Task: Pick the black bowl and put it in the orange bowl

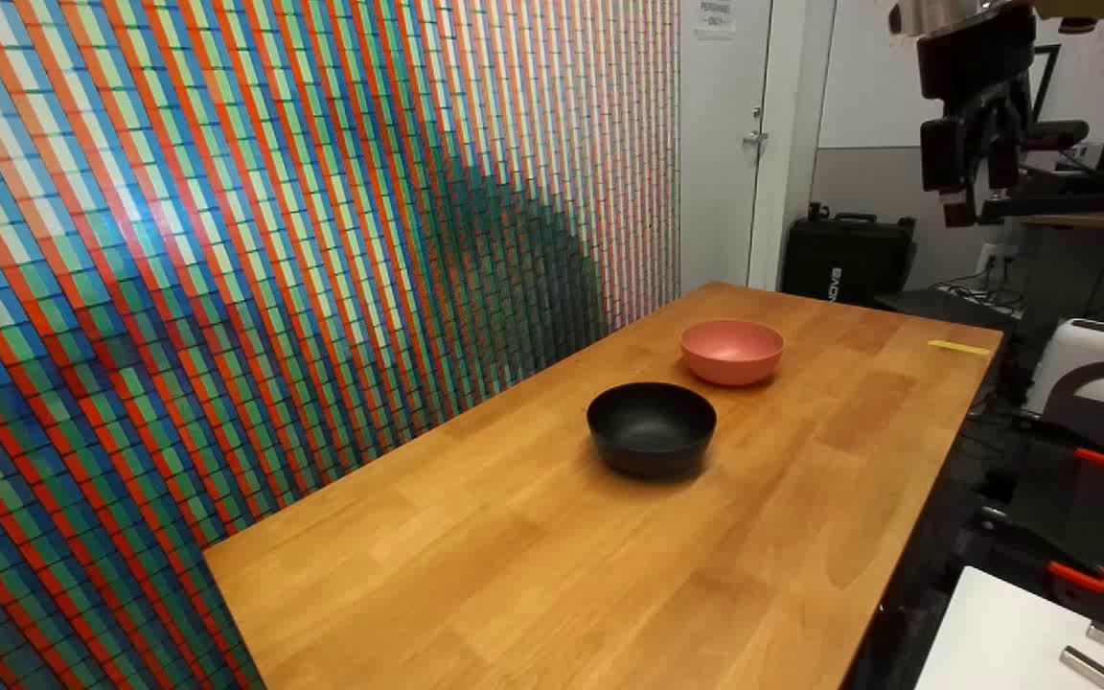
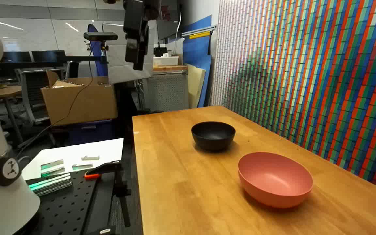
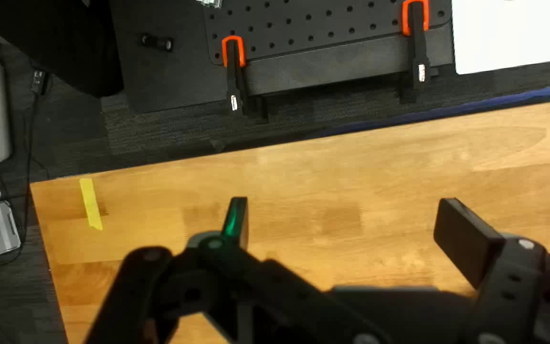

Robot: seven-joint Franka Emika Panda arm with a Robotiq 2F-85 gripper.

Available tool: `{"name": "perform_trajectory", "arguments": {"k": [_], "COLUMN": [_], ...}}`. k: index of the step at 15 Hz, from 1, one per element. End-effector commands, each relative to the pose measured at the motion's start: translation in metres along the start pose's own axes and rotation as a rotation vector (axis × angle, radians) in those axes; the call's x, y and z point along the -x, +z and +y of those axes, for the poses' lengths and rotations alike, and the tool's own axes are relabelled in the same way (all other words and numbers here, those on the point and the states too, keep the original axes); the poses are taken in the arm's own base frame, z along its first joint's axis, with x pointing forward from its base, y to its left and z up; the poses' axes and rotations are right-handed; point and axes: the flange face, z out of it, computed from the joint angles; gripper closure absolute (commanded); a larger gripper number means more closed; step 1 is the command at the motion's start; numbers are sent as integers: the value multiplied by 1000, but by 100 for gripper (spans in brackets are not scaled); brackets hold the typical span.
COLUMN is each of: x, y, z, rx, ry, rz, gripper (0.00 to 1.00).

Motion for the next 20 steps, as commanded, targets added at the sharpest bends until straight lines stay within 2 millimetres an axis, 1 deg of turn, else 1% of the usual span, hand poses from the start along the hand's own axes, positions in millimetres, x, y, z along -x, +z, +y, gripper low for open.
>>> {"name": "perform_trajectory", "arguments": {"k": [1,5,7,10,11,13,14,16,18,20], "x": [0,0,-11,-47,-62,-92,-107,-137,-163,-187], "y": [-1,-2,-1,-15,-20,-22,-20,-12,7,32], "z": [0,0,-5,-24,-32,-47,-53,-69,-88,-105], "rx": [-1,-1,-7,-69,-91,-125,-138,-166,-181,-182], "ry": [0,0,8,49,64,84,96,120,135,145], "rz": [1,4,49,165,207,253,264,277,272,258], "gripper": [0,0,0,0,0,0,0,0,0,0]}}
